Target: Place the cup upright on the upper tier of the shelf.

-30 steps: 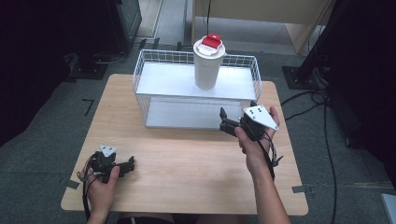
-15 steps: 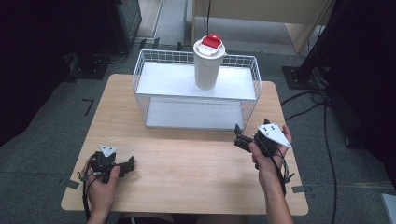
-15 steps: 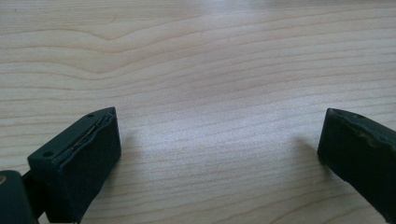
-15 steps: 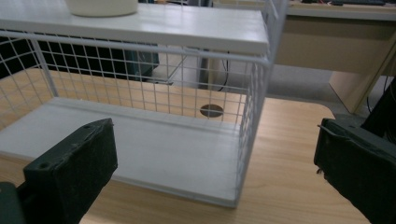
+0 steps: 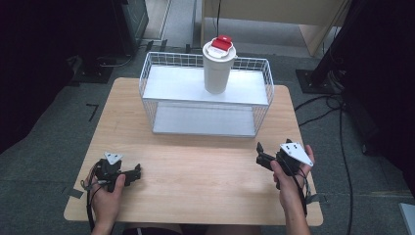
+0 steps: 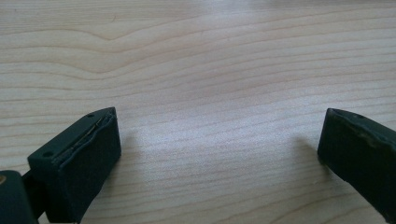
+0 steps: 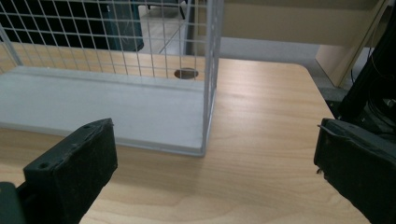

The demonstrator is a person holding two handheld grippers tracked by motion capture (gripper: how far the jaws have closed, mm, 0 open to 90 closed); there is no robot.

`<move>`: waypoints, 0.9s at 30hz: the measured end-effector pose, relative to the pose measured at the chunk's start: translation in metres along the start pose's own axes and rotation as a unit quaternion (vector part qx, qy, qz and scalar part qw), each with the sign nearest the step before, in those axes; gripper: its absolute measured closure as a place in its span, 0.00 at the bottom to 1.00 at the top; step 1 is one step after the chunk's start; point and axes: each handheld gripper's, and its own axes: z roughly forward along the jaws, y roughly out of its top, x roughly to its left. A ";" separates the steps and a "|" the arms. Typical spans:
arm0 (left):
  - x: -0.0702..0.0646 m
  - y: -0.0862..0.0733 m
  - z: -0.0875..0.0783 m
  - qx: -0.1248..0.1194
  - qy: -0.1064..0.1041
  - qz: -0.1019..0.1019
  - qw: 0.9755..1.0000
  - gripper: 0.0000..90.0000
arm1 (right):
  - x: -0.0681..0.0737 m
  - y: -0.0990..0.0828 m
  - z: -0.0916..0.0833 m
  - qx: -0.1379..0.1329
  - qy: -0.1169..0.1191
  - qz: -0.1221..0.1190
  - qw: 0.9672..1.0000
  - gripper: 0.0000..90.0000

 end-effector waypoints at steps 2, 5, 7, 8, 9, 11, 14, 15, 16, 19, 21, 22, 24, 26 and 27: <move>0.000 0.000 0.000 0.000 0.000 0.000 1.000 0.00 | -0.004 -0.006 0.000 0.004 -0.003 0.005 1.000 0.00; 0.000 0.000 0.000 -0.001 0.000 -0.001 1.000 0.00 | -0.010 -0.015 -0.001 0.012 -0.008 0.011 1.000 0.00; 0.000 0.000 0.000 -0.001 0.000 -0.001 1.000 0.00 | -0.013 -0.020 -0.002 0.018 -0.011 0.015 1.000 0.00; 0.000 0.000 0.000 -0.001 0.000 -0.001 1.000 0.00 | -0.017 -0.026 -0.003 0.021 -0.014 0.018 1.000 0.00; 0.000 0.000 0.000 -0.001 0.000 -0.001 1.000 0.00 | -0.017 -0.026 -0.003 0.021 -0.014 0.018 1.000 0.00; 0.000 0.000 0.000 -0.001 0.000 -0.001 1.000 0.00 | -0.020 -0.031 -0.005 0.024 -0.016 0.021 0.999 0.00; 0.000 0.000 0.000 -0.001 0.000 -0.001 1.000 0.00 | -0.027 -0.043 -0.009 0.035 -0.023 0.025 0.999 0.00; 0.000 0.000 0.000 -0.001 0.000 -0.001 1.000 0.00 | -0.027 -0.043 -0.009 0.035 -0.023 0.025 0.999 0.00; 0.000 0.000 0.000 -0.001 0.000 -0.001 1.000 0.00 | -0.031 -0.049 -0.012 0.041 -0.027 0.028 0.998 0.00; 0.000 0.000 0.000 -0.001 0.000 -0.001 1.000 0.00 | -0.035 -0.057 -0.015 0.048 -0.030 0.029 0.998 0.00; 0.000 0.000 0.000 -0.001 0.000 -0.001 1.000 0.00 | -0.037 -0.059 -0.017 0.051 -0.031 0.030 0.998 0.00; 0.000 0.000 0.000 -0.001 0.000 -0.001 1.000 0.00 | -0.038 -0.062 -0.018 0.054 -0.033 0.032 0.998 0.00; 0.000 0.000 0.000 -0.001 0.000 -0.001 1.000 0.00 | -0.043 -0.068 -0.022 0.061 -0.038 0.033 0.997 0.00; 0.000 0.000 0.000 -0.001 0.000 -0.001 1.000 0.00 | -0.045 -0.070 -0.023 0.063 -0.040 0.033 0.997 0.00; 0.000 0.000 0.000 -0.001 0.000 -0.001 1.000 0.00 | -0.047 -0.072 -0.024 0.065 -0.040 0.034 0.996 0.00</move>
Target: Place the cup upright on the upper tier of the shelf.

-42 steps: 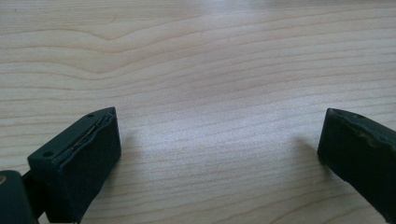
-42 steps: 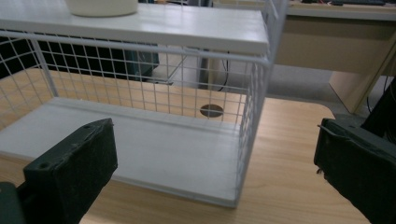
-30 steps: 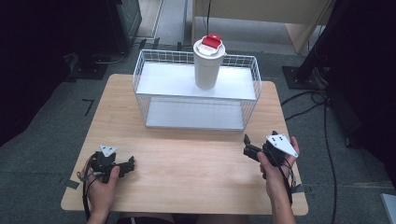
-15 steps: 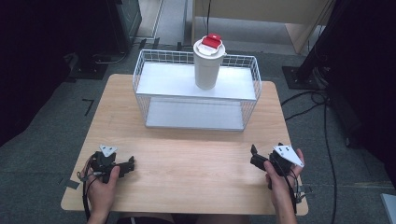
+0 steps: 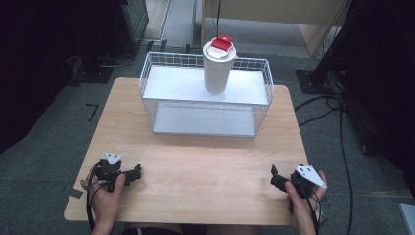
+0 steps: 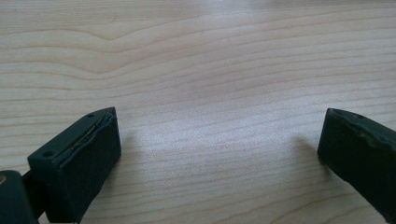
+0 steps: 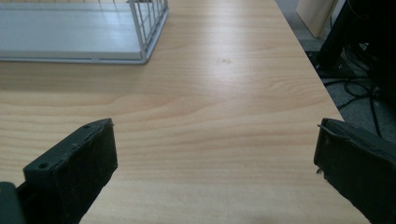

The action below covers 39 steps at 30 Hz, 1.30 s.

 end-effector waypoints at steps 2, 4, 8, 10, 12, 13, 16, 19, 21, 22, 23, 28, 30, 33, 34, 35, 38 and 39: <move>0.000 0.000 0.000 0.000 0.000 0.000 1.000 0.00 | -0.003 -0.004 -0.001 0.006 -0.004 0.000 1.000 0.00; 0.000 0.000 0.000 0.000 0.000 0.000 1.000 0.00 | -0.007 -0.007 -0.003 0.010 -0.006 0.002 1.000 0.00; 0.000 0.000 0.000 0.000 0.000 0.000 1.000 0.00 | -0.013 -0.013 -0.004 0.020 -0.008 0.004 1.000 0.00; 0.000 0.000 0.000 0.000 0.000 0.001 1.000 0.00 | -0.016 -0.015 -0.004 0.028 -0.010 0.006 1.000 0.00; 0.000 0.000 0.000 0.000 0.000 0.001 1.000 0.00 | -0.019 -0.016 -0.006 0.034 -0.012 0.008 0.999 0.00; 0.000 0.000 0.000 0.000 0.000 0.001 1.000 0.00 | -0.020 -0.016 -0.006 0.037 -0.013 0.002 0.999 0.00; 0.000 0.000 0.000 0.000 0.000 0.001 1.000 0.00 | -0.021 -0.017 -0.007 0.049 -0.014 0.003 0.999 0.00; 0.000 0.000 0.000 0.000 0.000 0.001 1.000 0.00 | -0.026 -0.018 -0.006 0.087 -0.003 -0.002 0.996 0.00; 0.000 0.000 0.000 0.000 0.000 0.001 1.000 0.00 | -0.026 -0.020 -0.006 0.106 0.005 -0.012 0.994 0.00; 0.000 0.000 0.000 0.000 0.000 0.001 1.000 0.00 | -0.026 -0.020 -0.006 0.106 0.005 -0.012 0.994 0.00; 0.000 0.000 0.000 0.000 0.000 0.001 1.000 0.00 | -0.026 -0.021 -0.006 0.128 0.007 -0.023 0.992 0.00; 0.000 0.000 0.000 0.000 0.000 0.001 1.000 0.00 | -0.025 -0.024 -0.008 0.141 0.013 -0.028 0.989 0.00; 0.000 0.000 0.000 0.000 0.000 0.001 1.000 0.00 | -0.024 -0.025 -0.010 0.142 0.011 -0.026 0.989 0.00; 0.000 0.000 0.000 0.000 0.000 0.001 1.000 0.00 | -0.024 -0.025 -0.010 0.141 0.011 -0.027 0.990 0.00; 0.000 0.000 0.000 -0.001 0.000 0.000 1.000 0.00 | -0.025 -0.025 -0.011 0.142 0.011 -0.026 0.990 0.00; 0.000 0.000 0.000 0.000 0.000 0.001 1.000 0.00 | -0.024 -0.025 -0.011 0.141 0.010 -0.026 0.990 0.00; 0.000 0.000 0.000 -0.001 0.000 0.000 1.000 0.00 | -0.025 -0.025 -0.011 0.141 0.010 -0.026 0.990 0.00; 0.000 0.000 0.000 -0.001 0.000 0.000 1.000 0.00 | -0.025 -0.025 -0.011 0.141 0.010 -0.026 0.990 0.00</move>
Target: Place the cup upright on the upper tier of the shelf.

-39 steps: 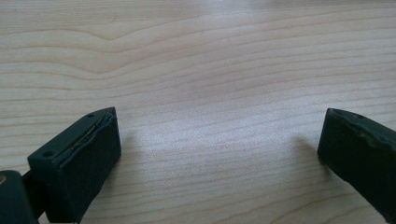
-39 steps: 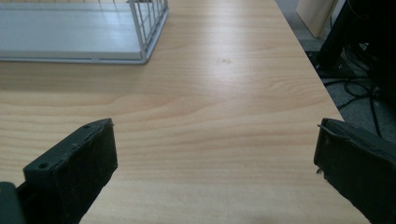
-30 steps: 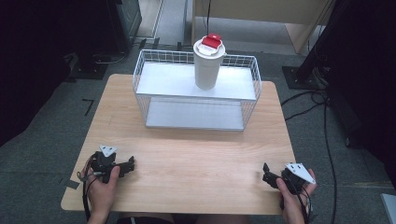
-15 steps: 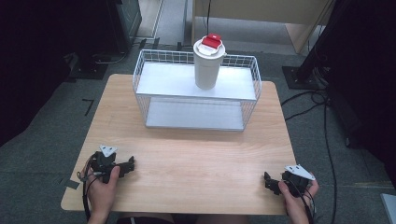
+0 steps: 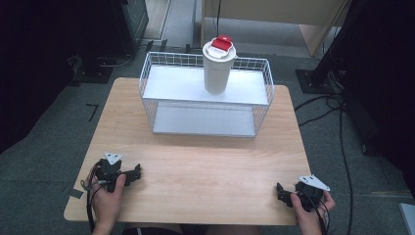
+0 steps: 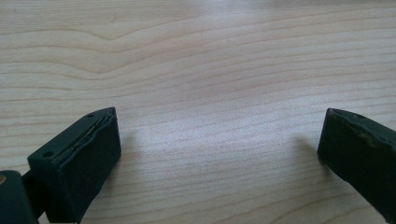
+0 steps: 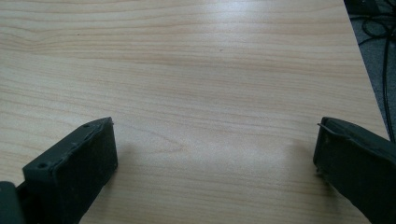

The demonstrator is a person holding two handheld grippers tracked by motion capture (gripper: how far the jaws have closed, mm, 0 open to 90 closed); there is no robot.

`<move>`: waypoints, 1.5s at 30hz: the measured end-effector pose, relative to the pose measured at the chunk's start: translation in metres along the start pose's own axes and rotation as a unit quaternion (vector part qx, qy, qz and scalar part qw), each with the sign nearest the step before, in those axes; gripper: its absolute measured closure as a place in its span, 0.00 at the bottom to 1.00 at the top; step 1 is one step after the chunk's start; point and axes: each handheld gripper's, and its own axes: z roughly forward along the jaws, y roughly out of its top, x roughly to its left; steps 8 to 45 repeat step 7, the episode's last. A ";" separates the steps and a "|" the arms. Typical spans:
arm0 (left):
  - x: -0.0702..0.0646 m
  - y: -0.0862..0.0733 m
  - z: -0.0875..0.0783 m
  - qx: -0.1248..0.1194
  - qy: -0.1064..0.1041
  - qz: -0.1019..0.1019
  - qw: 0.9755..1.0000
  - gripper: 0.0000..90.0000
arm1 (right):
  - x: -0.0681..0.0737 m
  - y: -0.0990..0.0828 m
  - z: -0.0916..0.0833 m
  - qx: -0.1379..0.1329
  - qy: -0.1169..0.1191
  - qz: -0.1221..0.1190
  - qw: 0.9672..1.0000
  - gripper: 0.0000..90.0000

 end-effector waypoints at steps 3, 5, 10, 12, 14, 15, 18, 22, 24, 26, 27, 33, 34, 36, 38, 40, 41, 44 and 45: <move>-0.001 0.000 0.000 0.000 0.001 -0.002 1.000 0.00 | 0.000 0.000 0.000 0.000 0.000 0.000 1.000 0.00; -0.001 0.000 0.000 0.001 0.002 -0.002 1.000 0.00 | 0.000 0.000 0.000 0.000 0.000 0.000 1.000 0.00; -0.001 0.000 0.000 0.000 0.002 -0.002 1.000 0.00 | 0.000 0.000 0.000 0.000 0.000 0.000 1.000 0.00; -0.001 0.000 0.000 0.000 0.002 -0.002 1.000 0.00 | 0.000 0.000 0.000 0.000 0.000 0.000 1.000 0.00; -0.001 0.000 0.000 0.000 0.002 -0.002 1.000 0.00 | 0.000 0.000 0.000 0.000 0.000 0.000 1.000 0.00; -0.001 0.000 0.000 0.000 0.002 -0.002 1.000 0.00 | 0.000 0.000 0.000 0.000 0.000 0.000 1.000 0.00; -0.001 0.000 0.000 0.000 0.002 -0.002 1.000 0.00 | 0.000 0.000 0.000 0.000 0.000 0.000 1.000 0.00; -0.001 0.000 0.000 0.000 0.002 -0.002 1.000 0.00 | 0.000 0.000 0.000 0.000 0.000 0.000 1.000 0.00; -0.001 0.000 0.000 0.000 0.002 -0.002 1.000 0.00 | 0.000 0.000 0.000 0.000 0.000 0.000 1.000 0.00; -0.001 0.000 0.000 0.000 0.002 -0.002 1.000 0.00 | 0.000 0.000 0.000 0.000 0.000 0.000 1.000 0.00; -0.001 0.000 0.000 0.000 0.002 -0.002 1.000 0.00 | 0.000 0.000 0.000 0.000 0.000 0.000 1.000 0.00; -0.001 0.000 0.000 0.000 0.002 -0.002 1.000 0.00 | 0.000 0.000 0.000 0.000 0.000 0.000 1.000 0.00; -0.001 0.000 0.000 0.000 0.002 -0.002 1.000 0.00 | 0.000 0.000 0.000 0.000 0.000 0.000 1.000 0.00; -0.001 0.000 0.000 0.000 0.002 -0.002 1.000 0.00 | 0.000 0.000 0.000 0.000 0.000 0.000 1.000 0.00; -0.001 0.000 0.000 0.000 0.002 -0.002 1.000 0.00 | 0.000 0.000 0.000 0.000 0.000 0.000 1.000 0.00; -0.001 0.000 0.000 0.000 0.002 -0.002 1.000 0.00 | 0.000 0.000 0.000 0.000 0.000 0.000 1.000 0.00; -0.001 0.000 0.000 0.000 0.002 -0.002 1.000 0.00 | 0.000 0.000 0.000 0.000 0.000 0.000 1.000 0.00; -0.001 0.000 0.000 0.000 0.002 -0.002 1.000 0.00 | 0.000 0.000 0.000 0.000 0.000 0.000 1.000 0.00; -0.001 0.000 0.000 0.000 0.002 -0.002 1.000 0.00 | 0.000 0.000 0.000 0.000 0.000 0.000 1.000 0.00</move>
